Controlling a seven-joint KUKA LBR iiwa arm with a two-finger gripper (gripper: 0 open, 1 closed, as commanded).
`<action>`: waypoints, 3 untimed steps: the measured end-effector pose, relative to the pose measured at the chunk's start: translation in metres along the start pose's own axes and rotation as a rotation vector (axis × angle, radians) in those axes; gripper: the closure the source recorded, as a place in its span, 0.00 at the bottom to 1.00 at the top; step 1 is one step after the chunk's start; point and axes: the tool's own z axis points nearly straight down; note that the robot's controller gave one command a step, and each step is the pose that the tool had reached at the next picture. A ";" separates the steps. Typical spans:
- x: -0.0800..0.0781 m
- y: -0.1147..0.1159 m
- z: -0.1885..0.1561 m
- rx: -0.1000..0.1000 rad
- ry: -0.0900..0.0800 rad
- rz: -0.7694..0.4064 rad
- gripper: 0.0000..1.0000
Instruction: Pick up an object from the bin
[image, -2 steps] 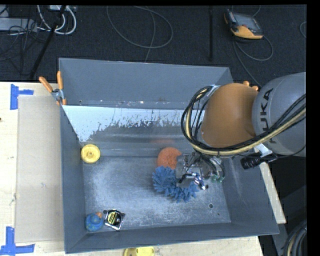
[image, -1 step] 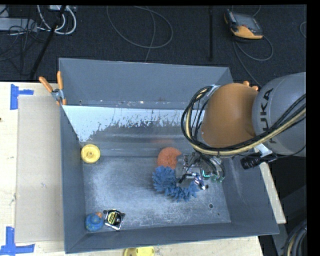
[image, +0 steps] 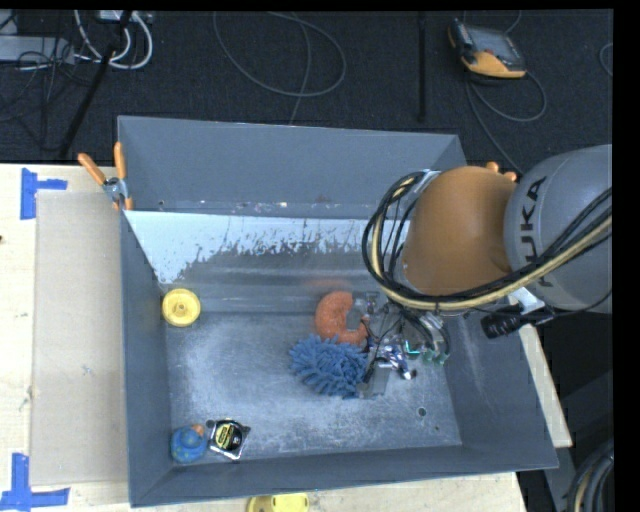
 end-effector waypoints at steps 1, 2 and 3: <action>-0.015 -0.007 0.044 -0.001 -0.008 -0.021 0.00; -0.048 -0.006 0.097 -0.001 -0.012 0.099 1.00; -0.048 -0.006 0.097 -0.001 -0.012 0.099 1.00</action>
Offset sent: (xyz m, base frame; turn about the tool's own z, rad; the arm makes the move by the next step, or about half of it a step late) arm 0.0439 -0.0079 -0.1022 0.0983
